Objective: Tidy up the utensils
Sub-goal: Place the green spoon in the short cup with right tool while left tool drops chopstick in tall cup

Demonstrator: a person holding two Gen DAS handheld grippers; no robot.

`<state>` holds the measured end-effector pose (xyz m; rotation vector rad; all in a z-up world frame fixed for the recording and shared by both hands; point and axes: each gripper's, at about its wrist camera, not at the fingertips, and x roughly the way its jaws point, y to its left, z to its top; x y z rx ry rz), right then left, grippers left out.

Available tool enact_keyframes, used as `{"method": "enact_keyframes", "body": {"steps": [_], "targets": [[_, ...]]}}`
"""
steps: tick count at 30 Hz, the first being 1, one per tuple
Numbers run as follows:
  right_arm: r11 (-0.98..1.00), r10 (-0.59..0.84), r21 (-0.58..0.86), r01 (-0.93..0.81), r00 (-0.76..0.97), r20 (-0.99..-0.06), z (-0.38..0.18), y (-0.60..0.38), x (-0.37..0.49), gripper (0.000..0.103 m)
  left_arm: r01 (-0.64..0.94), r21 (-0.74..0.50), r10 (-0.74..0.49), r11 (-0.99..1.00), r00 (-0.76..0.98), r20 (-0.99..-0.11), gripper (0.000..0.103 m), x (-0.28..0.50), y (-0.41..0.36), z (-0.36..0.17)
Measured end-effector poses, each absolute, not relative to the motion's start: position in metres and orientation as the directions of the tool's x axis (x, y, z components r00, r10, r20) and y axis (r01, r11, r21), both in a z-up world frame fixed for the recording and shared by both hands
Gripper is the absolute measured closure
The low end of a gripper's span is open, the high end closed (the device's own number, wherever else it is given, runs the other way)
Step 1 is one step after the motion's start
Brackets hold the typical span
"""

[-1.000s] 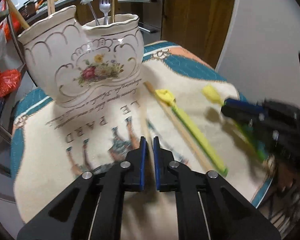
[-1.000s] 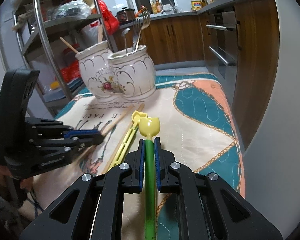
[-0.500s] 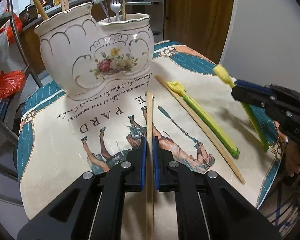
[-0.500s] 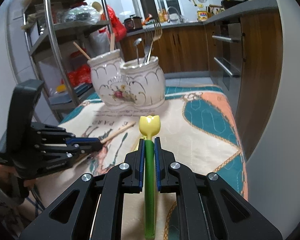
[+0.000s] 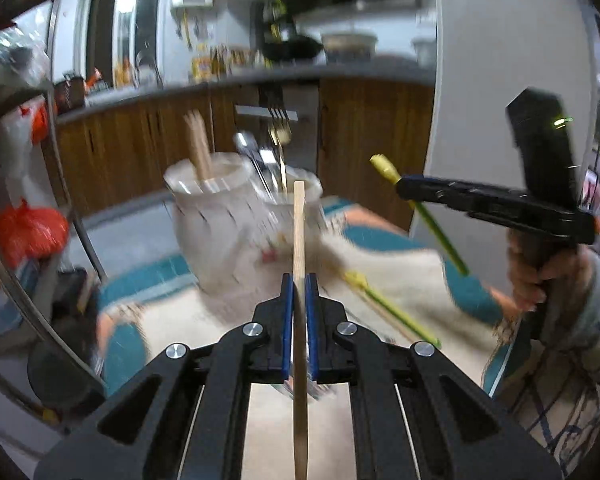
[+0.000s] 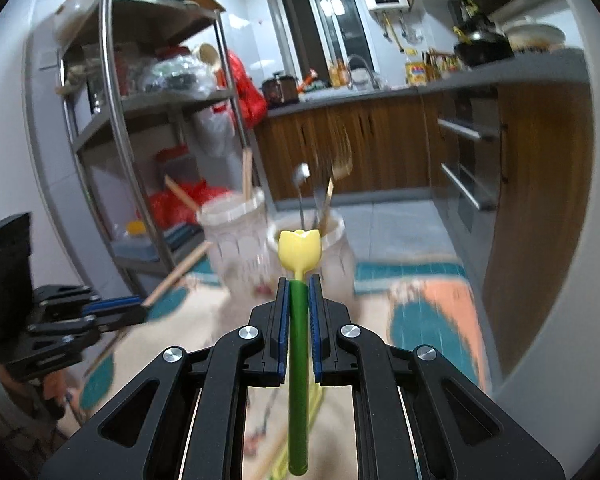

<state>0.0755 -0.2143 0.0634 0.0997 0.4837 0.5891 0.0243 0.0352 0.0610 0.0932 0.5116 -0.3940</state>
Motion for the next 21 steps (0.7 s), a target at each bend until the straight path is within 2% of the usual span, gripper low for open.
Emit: {"method": "enact_keyframes", "body": {"steps": [8, 13, 21], "targets": [[0.819, 0.573, 0.25, -0.516, 0.755, -0.319, 0.099, -0.192, 0.13, 0.093, 0.347, -0.043, -0.345, 0.937, 0.897, -0.277, 0.097, 0.038, 0.077, 0.124], [0.815, 0.576, 0.268, -0.515, 0.772, -0.269, 0.107, -0.181, 0.162, 0.093, 0.329, -0.086, -0.34, 0.94, 0.918, -0.205, 0.097, 0.083, 0.097, 0.141], [0.826, 0.546, 0.3, -0.477, 0.81, -0.213, 0.093, -0.164, 0.204, 0.093, 0.316, -0.263, -0.356, 0.912, 0.926, -0.122, 0.097, 0.181, 0.1, 0.124]]}}
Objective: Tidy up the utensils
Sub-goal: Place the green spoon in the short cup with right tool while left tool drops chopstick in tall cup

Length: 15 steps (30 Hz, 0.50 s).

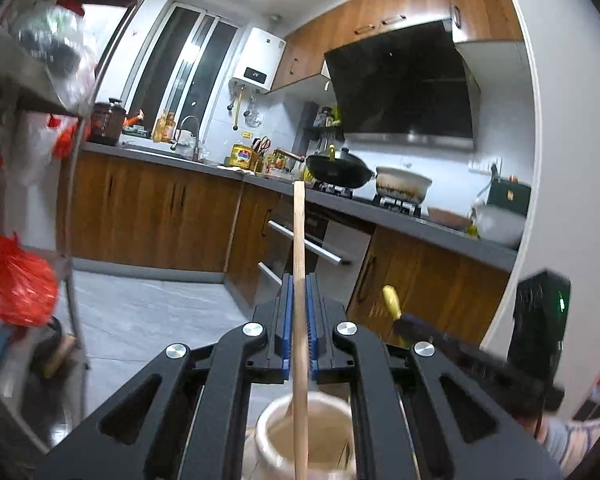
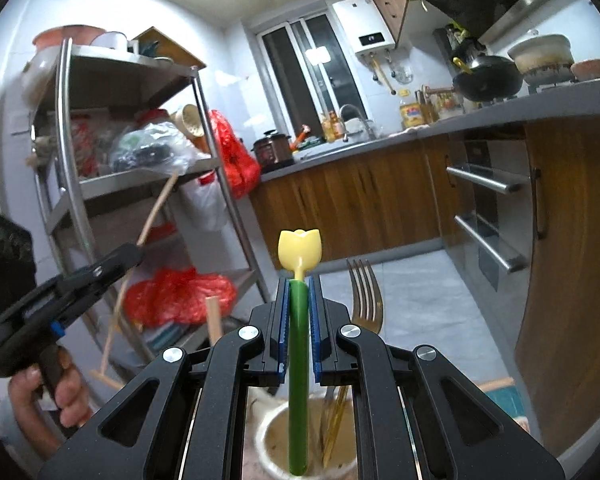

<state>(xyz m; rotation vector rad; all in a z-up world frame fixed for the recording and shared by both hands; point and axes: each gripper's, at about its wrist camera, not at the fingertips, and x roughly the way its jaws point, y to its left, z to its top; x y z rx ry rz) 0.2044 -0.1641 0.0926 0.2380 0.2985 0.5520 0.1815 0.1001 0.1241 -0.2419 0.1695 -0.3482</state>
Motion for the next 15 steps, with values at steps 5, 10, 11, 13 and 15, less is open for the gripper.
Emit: {"method": "enact_keyframes", "body": {"steps": [5, 10, 11, 13, 15], "targets": [[0.828, 0.544, 0.288, -0.481, 0.814, -0.203, 0.084, -0.155, 0.215, 0.093, 0.296, -0.309, -0.341, 0.904, 0.935, -0.1, 0.097, 0.209, 0.095, 0.105], [0.827, 0.551, 0.273, -0.491, 0.806, -0.219, 0.074, -0.151, 0.218, 0.093, 0.303, -0.335, -0.358, 0.892, 0.927, -0.115, 0.097, 0.221, 0.096, 0.091], [0.828, 0.551, 0.272, -0.49, 0.803, -0.228, 0.072, -0.15, 0.218, 0.093, 0.308, -0.336, -0.366, 0.89, 0.922, -0.124, 0.097, 0.223, 0.097, 0.089], [0.824, 0.559, 0.275, -0.495, 0.789, -0.255, 0.067, -0.148, 0.22, 0.093, 0.319, -0.34, -0.382, 0.885, 0.913, -0.139, 0.097, 0.22, 0.099, 0.085], [0.82, 0.568, 0.267, -0.506, 0.775, -0.276, 0.064, -0.148, 0.218, 0.093, 0.32, -0.338, -0.385, 0.885, 0.911, -0.147, 0.097, 0.215, 0.104, 0.083]]}}
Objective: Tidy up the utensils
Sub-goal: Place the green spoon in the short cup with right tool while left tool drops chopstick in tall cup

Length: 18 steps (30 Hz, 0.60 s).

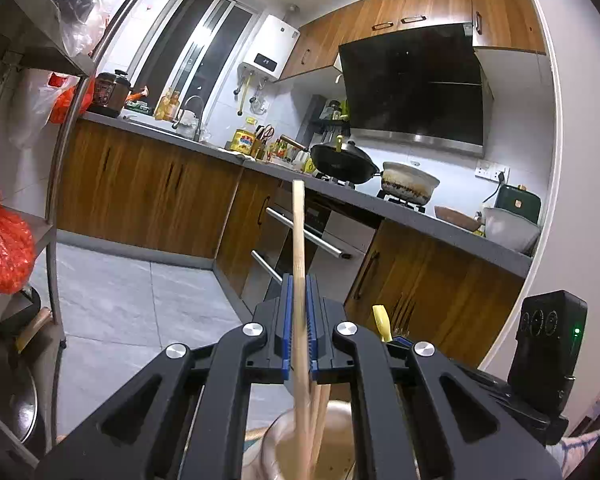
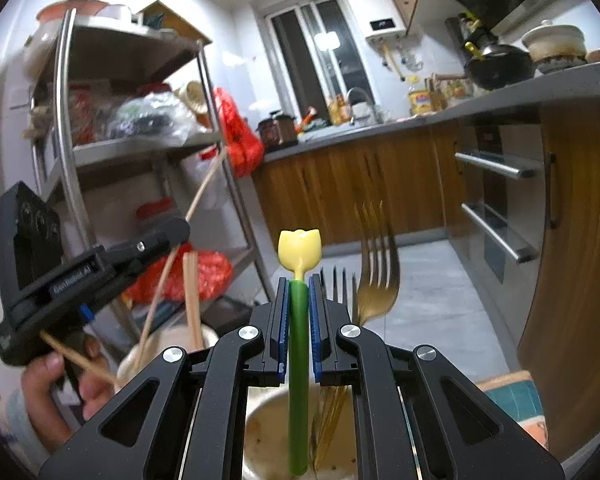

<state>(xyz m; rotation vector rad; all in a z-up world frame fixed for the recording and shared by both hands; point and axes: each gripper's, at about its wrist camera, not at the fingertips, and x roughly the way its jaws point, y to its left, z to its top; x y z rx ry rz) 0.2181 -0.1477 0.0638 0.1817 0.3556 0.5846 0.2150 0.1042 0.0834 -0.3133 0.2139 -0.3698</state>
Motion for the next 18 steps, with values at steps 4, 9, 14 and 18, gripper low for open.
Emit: {"method": "enact_keyframes", "body": {"steps": [4, 9, 14, 18], "targets": [[0.824, 0.566, 0.237, -0.515, 0.769, -0.298, 0.06, -0.151, 0.209, 0.093, 0.321, -0.336, -0.391, 0.886, 0.906, -0.165, 0.097, 0.205, 0.112, 0.082], [0.832, 0.554, 0.247, -0.497, 0.77, -0.316, 0.056, -0.156, 0.201, 0.093, 0.307, -0.322, -0.38, 0.896, 0.904, -0.196, 0.097, 0.195, 0.117, 0.086], [0.841, 0.542, 0.234, -0.489, 0.764, -0.35, 0.053, -0.159, 0.195, 0.091, 0.293, -0.268, -0.355, 0.918, 0.907, -0.226, 0.097, 0.178, 0.115, 0.093], [0.846, 0.533, 0.224, -0.484, 0.775, -0.339, 0.059, -0.165, 0.183, 0.079, 0.276, -0.244, -0.334, 0.93, 0.911, -0.24, 0.097, 0.167, 0.117, 0.1]]}}
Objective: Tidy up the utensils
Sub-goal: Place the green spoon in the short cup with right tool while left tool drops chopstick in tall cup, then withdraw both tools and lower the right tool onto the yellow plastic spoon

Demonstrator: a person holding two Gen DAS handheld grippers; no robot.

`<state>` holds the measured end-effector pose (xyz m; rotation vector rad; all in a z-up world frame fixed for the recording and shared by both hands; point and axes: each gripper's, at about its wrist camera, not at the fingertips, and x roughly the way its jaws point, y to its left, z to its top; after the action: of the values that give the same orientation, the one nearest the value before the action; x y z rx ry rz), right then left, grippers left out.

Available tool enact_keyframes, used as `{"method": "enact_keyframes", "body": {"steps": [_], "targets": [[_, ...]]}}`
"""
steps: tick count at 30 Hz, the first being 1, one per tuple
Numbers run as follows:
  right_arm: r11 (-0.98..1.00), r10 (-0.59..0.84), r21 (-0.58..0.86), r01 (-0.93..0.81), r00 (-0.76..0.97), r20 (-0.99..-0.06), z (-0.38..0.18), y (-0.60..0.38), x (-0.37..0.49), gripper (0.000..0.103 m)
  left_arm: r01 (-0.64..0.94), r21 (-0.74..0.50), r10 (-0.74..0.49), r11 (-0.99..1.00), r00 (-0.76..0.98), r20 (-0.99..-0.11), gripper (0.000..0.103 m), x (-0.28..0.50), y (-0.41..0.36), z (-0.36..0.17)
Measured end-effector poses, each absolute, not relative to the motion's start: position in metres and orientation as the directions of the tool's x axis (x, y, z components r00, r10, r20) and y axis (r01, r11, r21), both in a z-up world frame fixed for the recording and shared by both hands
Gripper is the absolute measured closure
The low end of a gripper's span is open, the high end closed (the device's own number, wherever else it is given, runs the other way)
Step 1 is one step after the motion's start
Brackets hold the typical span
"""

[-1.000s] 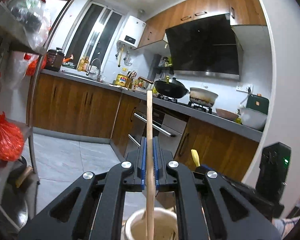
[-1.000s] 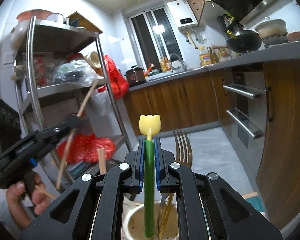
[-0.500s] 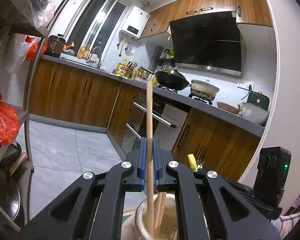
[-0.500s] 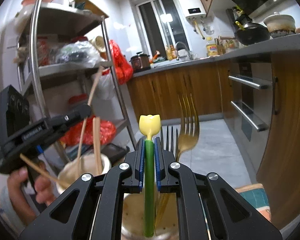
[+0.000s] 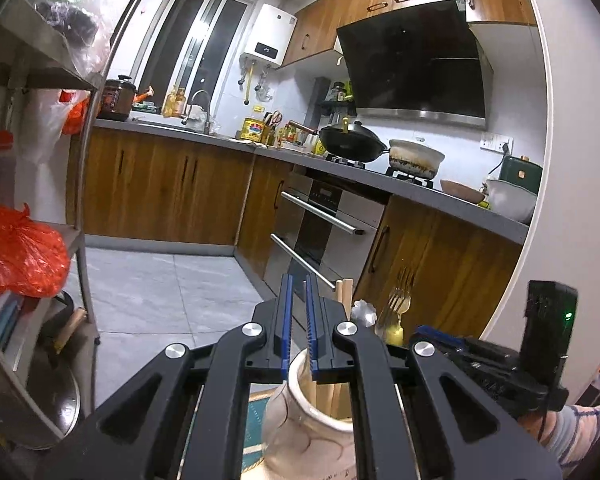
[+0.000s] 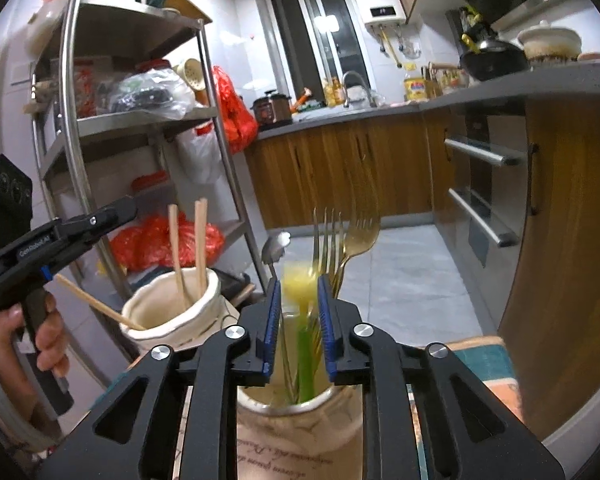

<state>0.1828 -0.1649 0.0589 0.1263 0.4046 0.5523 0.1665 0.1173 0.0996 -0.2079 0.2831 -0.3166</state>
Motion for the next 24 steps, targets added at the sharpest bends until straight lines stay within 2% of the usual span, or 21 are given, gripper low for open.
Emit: {"method": "enact_keyframes", "body": {"steps": [1, 8, 11, 12, 13, 14, 15, 16, 17, 18, 19, 20, 21, 24], "targets": [[0.846, 0.533, 0.221, -0.486, 0.78, -0.327, 0.063, -0.168, 0.177, 0.076, 0.273, -0.233, -0.328, 0.933, 0.913, -0.242, 0.097, 0.162, 0.117, 0.102], [0.851, 0.525, 0.22, -0.478, 0.794, -0.307, 0.079, -0.184, 0.144, 0.073, 0.262, -0.166, -0.298, 0.951, 0.92, -0.255, 0.097, 0.125, 0.112, 0.112], [0.855, 0.518, 0.216, -0.472, 0.792, -0.324, 0.081, -0.189, 0.131, 0.065, 0.255, -0.131, -0.282, 0.958, 0.92, -0.271, 0.095, 0.108, 0.106, 0.11], [0.856, 0.517, 0.211, -0.472, 0.789, -0.332, 0.081, -0.19, 0.126, 0.058, 0.248, -0.12, -0.273, 0.961, 0.92, -0.283, 0.094, 0.102, 0.104, 0.108], [0.859, 0.511, 0.201, -0.47, 0.788, -0.342, 0.081, -0.19, 0.121, 0.053, 0.235, -0.106, -0.256, 0.966, 0.92, -0.296, 0.089, 0.095, 0.101, 0.105], [0.86, 0.509, 0.195, -0.471, 0.788, -0.347, 0.081, -0.191, 0.116, 0.051, 0.225, -0.097, -0.244, 0.97, 0.921, -0.303, 0.076, 0.088, 0.098, 0.103], [0.861, 0.508, 0.191, -0.471, 0.788, -0.348, 0.08, -0.192, 0.112, 0.046, 0.22, -0.094, -0.238, 0.971, 0.921, -0.307, 0.067, 0.082, 0.097, 0.101], [0.863, 0.506, 0.187, -0.47, 0.788, -0.351, 0.08, -0.194, 0.106, 0.04, 0.22, -0.094, -0.239, 0.971, 0.922, -0.306, 0.054, 0.076, 0.095, 0.099], [0.863, 0.505, 0.188, -0.469, 0.788, -0.352, 0.08, -0.196, 0.103, 0.036, 0.223, -0.094, -0.242, 0.97, 0.921, -0.306, 0.05, 0.069, 0.093, 0.095], [0.862, 0.507, 0.19, -0.47, 0.787, -0.352, 0.079, -0.198, 0.098, 0.029, 0.223, -0.093, -0.241, 0.97, 0.92, -0.309, 0.046, 0.065, 0.092, 0.093], [0.861, 0.509, 0.192, -0.471, 0.785, -0.353, 0.078, -0.2, 0.095, 0.023, 0.218, -0.092, -0.236, 0.972, 0.92, -0.312, 0.038, 0.06, 0.09, 0.091], [0.861, 0.508, 0.188, -0.472, 0.785, -0.354, 0.076, -0.202, 0.089, 0.014, 0.209, -0.094, -0.228, 0.973, 0.922, -0.312, 0.025, 0.056, 0.09, 0.088], [0.862, 0.507, 0.186, -0.472, 0.786, -0.354, 0.075, -0.204, 0.085, 0.009, 0.196, -0.102, -0.218, 0.975, 0.926, -0.309, 0.02, 0.05, 0.09, 0.084], [0.868, 0.497, 0.188, -0.46, 0.793, -0.353, 0.068, -0.211, 0.073, 0.006, 0.181, -0.115, -0.209, 0.977, 0.923, -0.324, 0.013, 0.041, 0.086, 0.071]]}}
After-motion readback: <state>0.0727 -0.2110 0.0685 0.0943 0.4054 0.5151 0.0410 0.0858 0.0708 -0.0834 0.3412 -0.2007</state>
